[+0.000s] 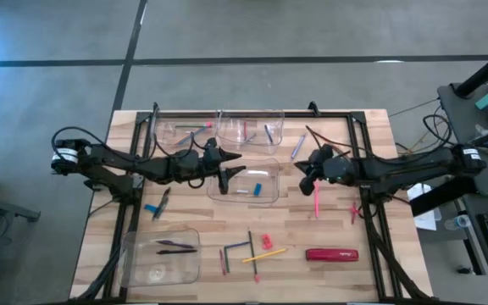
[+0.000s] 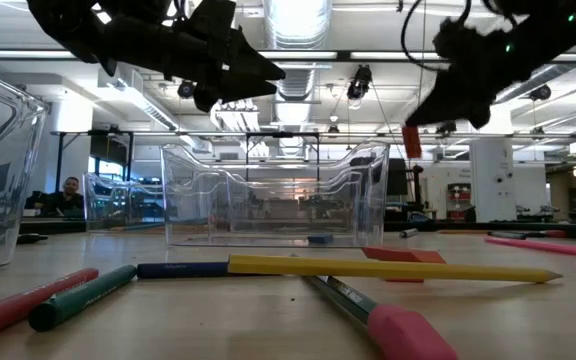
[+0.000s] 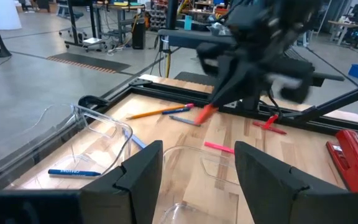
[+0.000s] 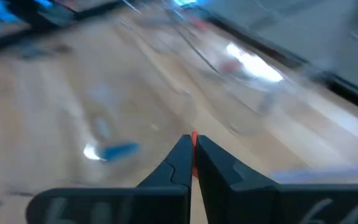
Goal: Sort crayons/erasers/pens/pencils in bins
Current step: Put the top orange eraser into the middle transparent bin
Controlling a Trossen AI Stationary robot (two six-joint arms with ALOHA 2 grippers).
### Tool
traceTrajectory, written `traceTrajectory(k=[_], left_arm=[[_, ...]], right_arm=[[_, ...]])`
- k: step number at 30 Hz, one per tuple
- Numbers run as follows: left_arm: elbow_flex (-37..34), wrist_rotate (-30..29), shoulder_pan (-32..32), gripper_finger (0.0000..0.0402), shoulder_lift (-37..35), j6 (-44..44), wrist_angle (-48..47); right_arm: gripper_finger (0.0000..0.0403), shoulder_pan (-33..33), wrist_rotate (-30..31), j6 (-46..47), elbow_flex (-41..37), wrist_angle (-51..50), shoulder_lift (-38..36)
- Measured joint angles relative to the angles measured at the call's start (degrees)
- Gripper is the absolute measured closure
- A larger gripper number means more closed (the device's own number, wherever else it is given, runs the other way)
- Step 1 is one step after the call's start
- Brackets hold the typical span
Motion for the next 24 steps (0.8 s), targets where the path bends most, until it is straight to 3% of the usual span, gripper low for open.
traceTrajectory(k=[9,17,24], left_arm=[[0.0,0.0,0.0,0.0217,0.0,0.0,0.0],[0.0,0.0,0.0,0.0217,0.0,-0.1,0.0],[0.0,0.0,0.0,0.0217,0.0,-0.1,0.0]], right_arm=[[0.0394,8.2,-3.4,-5.6,0.2,16.5,3.6],[0.0394,8.1,-6.6,-6.5,0.3,25.5,11.9],[0.0392,7.6,-7.1,-9.9,3.7,26.2,18.4]])
